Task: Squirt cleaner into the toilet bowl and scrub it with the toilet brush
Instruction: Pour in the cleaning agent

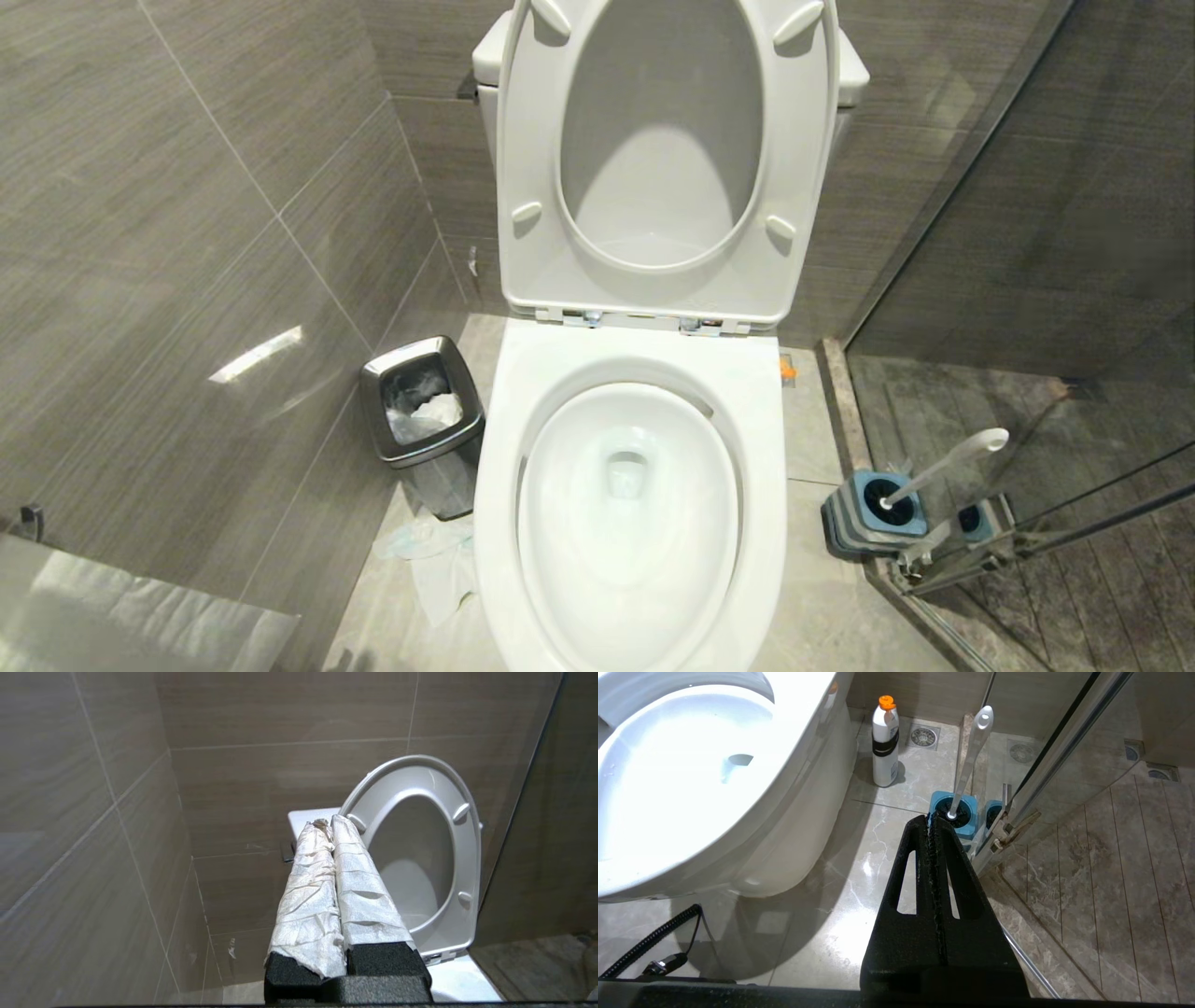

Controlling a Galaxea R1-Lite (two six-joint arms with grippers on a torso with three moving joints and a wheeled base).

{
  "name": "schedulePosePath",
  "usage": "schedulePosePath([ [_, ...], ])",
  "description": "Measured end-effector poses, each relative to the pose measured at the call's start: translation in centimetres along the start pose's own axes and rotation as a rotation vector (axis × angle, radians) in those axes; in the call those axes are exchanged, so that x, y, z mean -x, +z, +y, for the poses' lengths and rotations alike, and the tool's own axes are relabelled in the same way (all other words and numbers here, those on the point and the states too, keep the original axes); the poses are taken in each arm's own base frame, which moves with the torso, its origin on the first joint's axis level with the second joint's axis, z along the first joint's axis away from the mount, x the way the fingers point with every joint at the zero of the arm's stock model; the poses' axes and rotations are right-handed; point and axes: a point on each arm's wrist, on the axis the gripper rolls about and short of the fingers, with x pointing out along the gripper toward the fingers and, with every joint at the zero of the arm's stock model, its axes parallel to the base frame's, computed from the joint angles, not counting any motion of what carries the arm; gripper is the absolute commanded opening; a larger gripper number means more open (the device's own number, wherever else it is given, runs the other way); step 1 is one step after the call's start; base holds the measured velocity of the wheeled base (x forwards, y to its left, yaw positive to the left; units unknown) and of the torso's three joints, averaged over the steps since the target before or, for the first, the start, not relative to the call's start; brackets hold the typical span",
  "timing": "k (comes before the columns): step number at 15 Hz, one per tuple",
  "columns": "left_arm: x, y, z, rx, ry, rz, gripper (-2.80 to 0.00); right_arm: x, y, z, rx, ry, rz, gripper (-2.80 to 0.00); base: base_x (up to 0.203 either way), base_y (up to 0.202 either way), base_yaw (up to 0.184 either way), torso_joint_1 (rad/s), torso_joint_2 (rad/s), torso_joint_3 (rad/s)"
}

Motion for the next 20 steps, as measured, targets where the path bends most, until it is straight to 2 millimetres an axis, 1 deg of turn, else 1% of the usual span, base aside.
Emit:
schedulePosePath([
  [2, 2.6, 1.5, -0.4, -0.003, 0.009, -0.012, -2.80, 0.0, 0.0, 0.0, 0.000, 0.000, 0.000, -2.80, 0.000, 0.000, 0.000, 0.000, 0.00, 0.000],
  [5, 6.4, 3.1, -1.3, -0.032, 0.044, -0.033, -2.80, 0.0, 0.0, 0.0, 0.000, 0.000, 0.000, -2.80, 0.000, 0.000, 0.000, 0.000, 0.00, 0.000],
  [9, 10.4, 3.4, -2.9, -0.074, 0.098, 0.001, -2.80, 0.0, 0.0, 0.0, 0.000, -0.001, 0.000, -2.80, 0.000, 0.000, 0.000, 0.000, 0.00, 0.000],
  [11, 12.6, 2.7, -3.8, -0.079, 0.098, 0.032, -2.80, 0.0, 0.0, 0.0, 0.000, 0.000, 0.000, -2.80, 0.000, 0.000, 0.000, 0.000, 0.00, 0.000],
  [14, 15.9, 0.7, -4.9, -0.071, 0.104, 0.081, -2.80, 0.0, 0.0, 0.0, 0.000, 0.000, 0.000, -2.80, 0.000, 0.000, 0.000, 0.000, 0.00, 0.000],
  [17, 18.1, -1.2, -5.5, -0.070, 0.108, 0.084, -2.80, 0.0, 0.0, 0.0, 0.000, 0.000, 0.000, -2.80, 0.000, 0.000, 0.000, 0.000, 0.00, 0.000],
  [20, 19.8, -2.9, -6.0, -0.074, 0.113, 0.077, -2.80, 0.0, 0.0, 0.0, 0.000, 0.000, 0.000, -2.80, 0.000, 0.000, 0.000, 0.000, 0.00, 0.000],
])
